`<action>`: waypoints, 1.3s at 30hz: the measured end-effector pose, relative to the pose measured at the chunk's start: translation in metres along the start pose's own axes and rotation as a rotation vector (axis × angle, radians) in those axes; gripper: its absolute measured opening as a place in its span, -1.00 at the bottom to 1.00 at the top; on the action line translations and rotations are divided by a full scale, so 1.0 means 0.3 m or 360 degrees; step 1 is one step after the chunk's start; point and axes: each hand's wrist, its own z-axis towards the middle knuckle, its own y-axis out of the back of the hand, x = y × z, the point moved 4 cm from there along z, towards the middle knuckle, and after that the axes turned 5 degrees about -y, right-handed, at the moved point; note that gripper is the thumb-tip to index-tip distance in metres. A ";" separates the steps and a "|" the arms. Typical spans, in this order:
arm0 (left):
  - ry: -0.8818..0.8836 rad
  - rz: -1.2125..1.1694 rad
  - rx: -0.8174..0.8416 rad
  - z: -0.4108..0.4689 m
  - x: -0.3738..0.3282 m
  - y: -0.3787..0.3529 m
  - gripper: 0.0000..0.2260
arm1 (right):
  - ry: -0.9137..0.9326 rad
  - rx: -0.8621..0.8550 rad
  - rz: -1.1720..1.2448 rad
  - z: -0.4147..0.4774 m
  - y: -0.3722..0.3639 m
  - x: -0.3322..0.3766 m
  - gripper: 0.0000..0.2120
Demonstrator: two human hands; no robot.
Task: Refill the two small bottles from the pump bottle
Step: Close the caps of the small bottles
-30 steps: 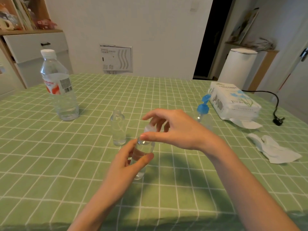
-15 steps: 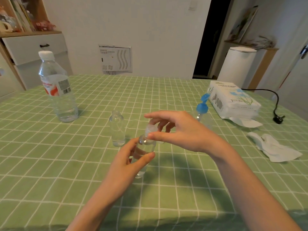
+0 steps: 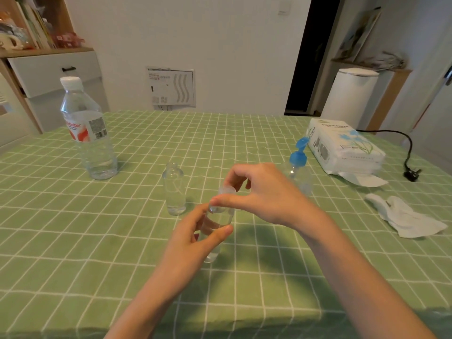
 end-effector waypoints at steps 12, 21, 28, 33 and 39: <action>-0.0001 -0.0023 0.0001 -0.005 0.011 0.003 -0.66 | -0.0021 0.0034 0.0015 -0.004 0.000 -0.009 -0.65; -0.0022 -0.0016 -0.0008 0.002 0.012 0.003 -0.62 | -0.0024 -0.0038 -0.0075 -0.007 0.006 -0.019 -0.62; -0.0016 -0.0025 -0.0013 0.004 0.020 0.008 -0.61 | 0.0045 0.0093 0.0067 -0.014 0.002 -0.003 -0.81; -0.0017 -0.0061 -0.0021 -0.001 0.024 0.003 -0.60 | -0.0018 0.0067 0.0035 -0.013 -0.002 -0.007 -0.67; -0.0024 -0.0043 -0.0018 0.003 0.028 0.002 -0.62 | 0.0036 -0.0057 -0.0027 -0.010 0.004 -0.005 -0.72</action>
